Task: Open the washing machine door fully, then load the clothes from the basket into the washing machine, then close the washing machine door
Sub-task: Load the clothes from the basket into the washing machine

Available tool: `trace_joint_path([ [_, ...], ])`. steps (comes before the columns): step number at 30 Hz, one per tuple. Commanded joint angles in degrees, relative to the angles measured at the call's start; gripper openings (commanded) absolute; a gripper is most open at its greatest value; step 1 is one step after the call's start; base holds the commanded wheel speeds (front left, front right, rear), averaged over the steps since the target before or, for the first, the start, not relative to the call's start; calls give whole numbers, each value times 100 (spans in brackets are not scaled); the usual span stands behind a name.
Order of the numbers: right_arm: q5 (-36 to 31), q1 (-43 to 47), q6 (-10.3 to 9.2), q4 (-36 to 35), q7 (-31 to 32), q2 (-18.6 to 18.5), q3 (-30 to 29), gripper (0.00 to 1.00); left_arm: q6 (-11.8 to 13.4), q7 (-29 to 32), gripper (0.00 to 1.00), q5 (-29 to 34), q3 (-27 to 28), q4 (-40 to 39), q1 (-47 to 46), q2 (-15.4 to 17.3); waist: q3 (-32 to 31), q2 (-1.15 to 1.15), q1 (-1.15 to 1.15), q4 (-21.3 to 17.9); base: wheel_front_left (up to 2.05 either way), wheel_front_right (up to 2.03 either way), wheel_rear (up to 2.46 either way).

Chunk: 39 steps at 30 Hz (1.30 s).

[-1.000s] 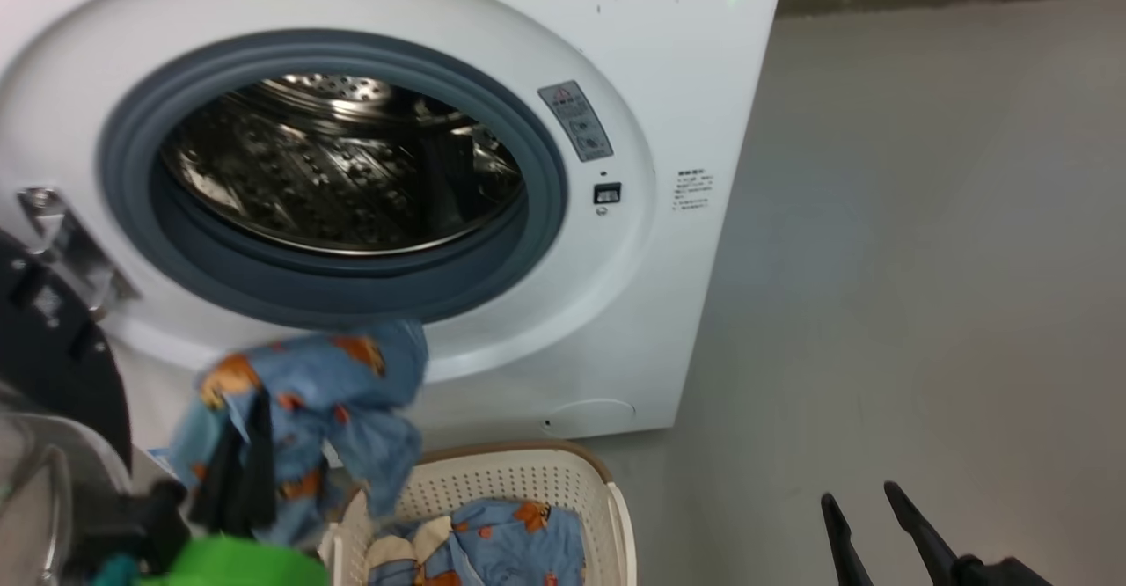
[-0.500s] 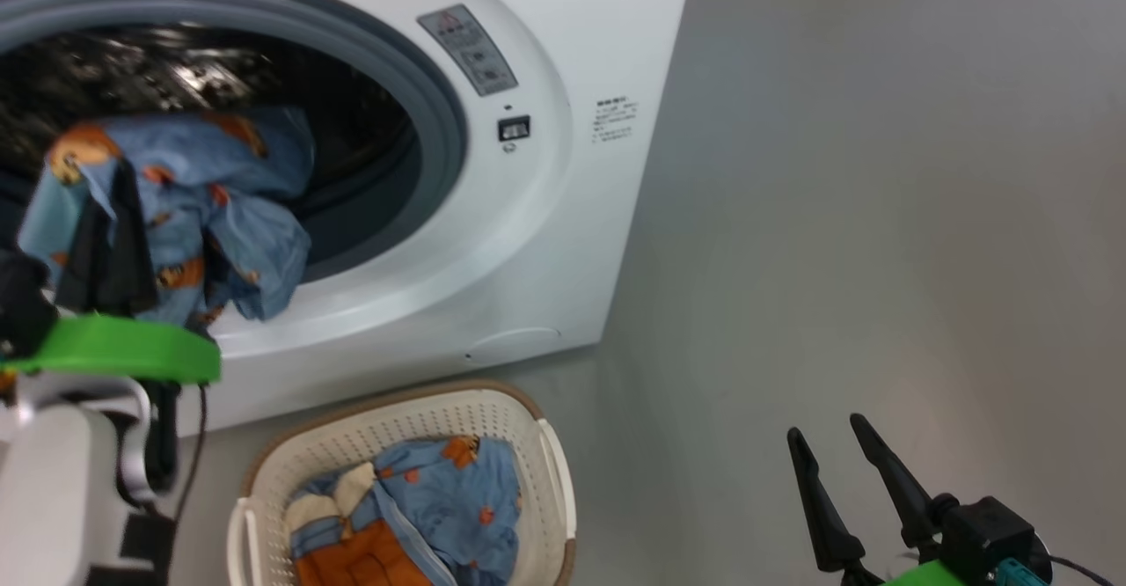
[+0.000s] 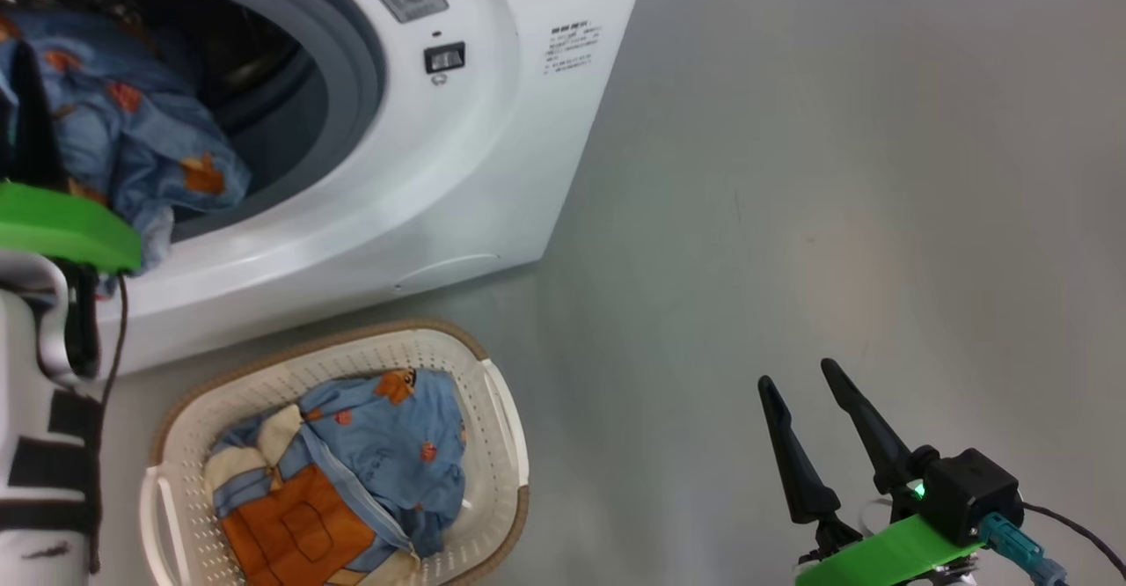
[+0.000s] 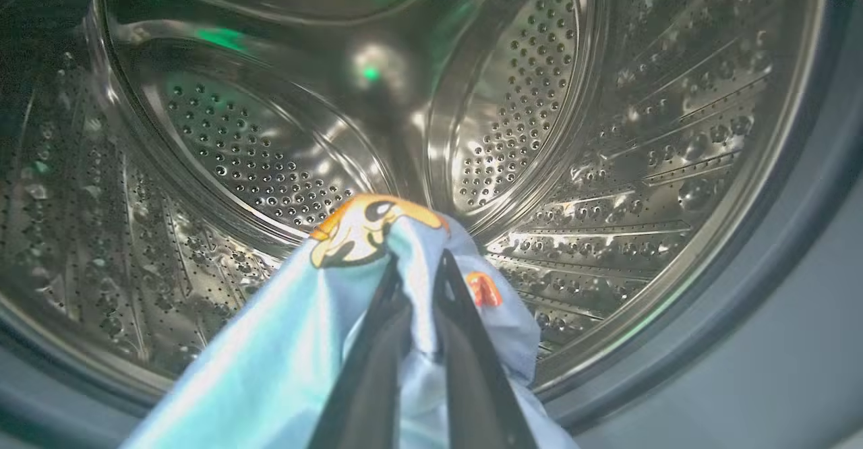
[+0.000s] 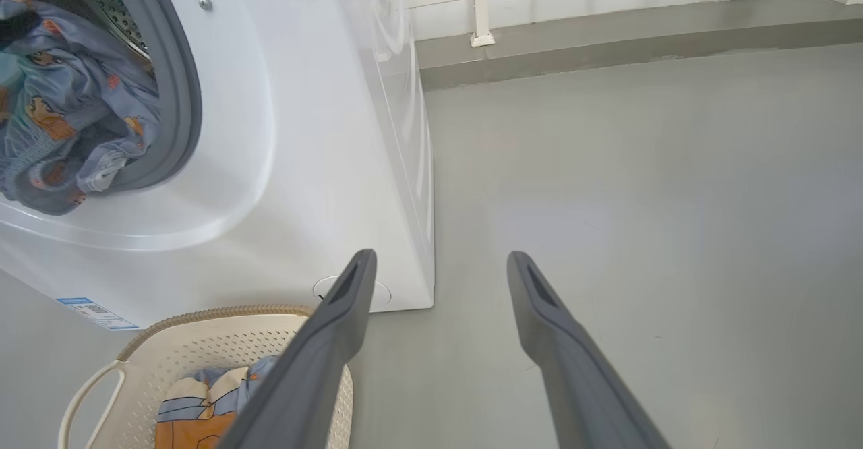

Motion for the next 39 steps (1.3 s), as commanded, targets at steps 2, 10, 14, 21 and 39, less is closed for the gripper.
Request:
trace_joint_path([
  [2,-17,-107,16,-109,-28,-30,211,100,-8,-36,0,136,182,-32,-308,274,276,0,0,-129,0,0,0],
  [10,37,-214,16,-75,-28,-29,399,100,-51,-36,0,345,163,331,-863,379,503,0,0,-194,0,0,0],
  [14,40,-284,16,-49,-28,-29,563,100,-70,-36,0,444,153,546,-1199,525,664,0,0,-299,0,0,0],
  [21,85,-426,16,-30,-28,-29,759,100,-128,-36,0,607,-56,739,-1995,848,1025,0,0,-420,0,0,0],
  [39,129,-564,16,-34,-28,-29,935,100,-66,-36,0,720,211,633,-3096,1119,1364,0,0,-545,0,0,0],
])
